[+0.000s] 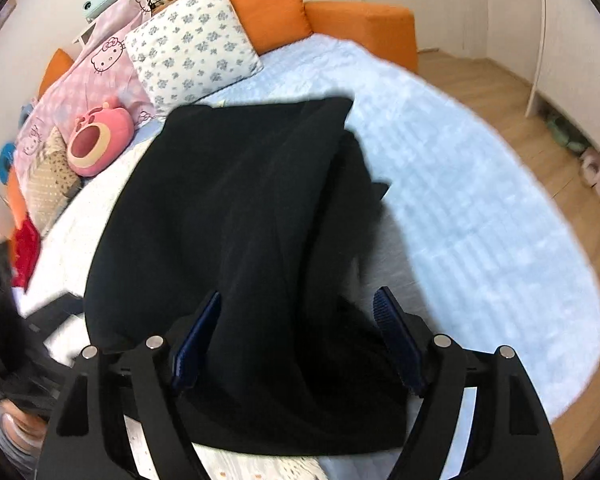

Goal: Fold large clothes

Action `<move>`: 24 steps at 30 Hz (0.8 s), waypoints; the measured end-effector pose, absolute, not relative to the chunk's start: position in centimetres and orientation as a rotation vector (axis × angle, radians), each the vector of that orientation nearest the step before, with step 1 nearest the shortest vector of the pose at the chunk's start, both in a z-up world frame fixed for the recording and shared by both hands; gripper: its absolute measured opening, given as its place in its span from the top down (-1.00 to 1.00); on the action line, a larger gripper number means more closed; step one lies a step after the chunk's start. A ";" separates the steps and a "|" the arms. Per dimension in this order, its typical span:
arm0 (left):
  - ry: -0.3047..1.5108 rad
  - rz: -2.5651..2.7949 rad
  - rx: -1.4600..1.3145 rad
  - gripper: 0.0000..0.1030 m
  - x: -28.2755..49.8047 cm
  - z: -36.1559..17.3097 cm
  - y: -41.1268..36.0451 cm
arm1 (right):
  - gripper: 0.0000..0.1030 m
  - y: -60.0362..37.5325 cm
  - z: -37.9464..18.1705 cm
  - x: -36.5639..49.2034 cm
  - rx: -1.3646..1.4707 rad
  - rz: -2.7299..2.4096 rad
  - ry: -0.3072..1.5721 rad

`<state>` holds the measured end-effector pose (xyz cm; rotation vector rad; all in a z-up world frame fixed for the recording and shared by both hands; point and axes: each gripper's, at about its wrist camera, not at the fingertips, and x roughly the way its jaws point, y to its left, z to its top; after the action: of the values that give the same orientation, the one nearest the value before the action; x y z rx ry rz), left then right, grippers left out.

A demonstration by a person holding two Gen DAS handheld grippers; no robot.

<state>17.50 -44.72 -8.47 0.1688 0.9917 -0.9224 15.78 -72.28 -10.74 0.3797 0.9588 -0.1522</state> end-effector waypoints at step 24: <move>1.003 -0.829 0.297 -0.90 32.1 -13.6 -55.9 | 0.77 -75.7 -15.8 16.8 0.576 -0.054 0.916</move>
<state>32.15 -55.93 -13.56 0.2969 1.0030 -0.8288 16.83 -75.75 -15.80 0.5764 0.9155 -0.0536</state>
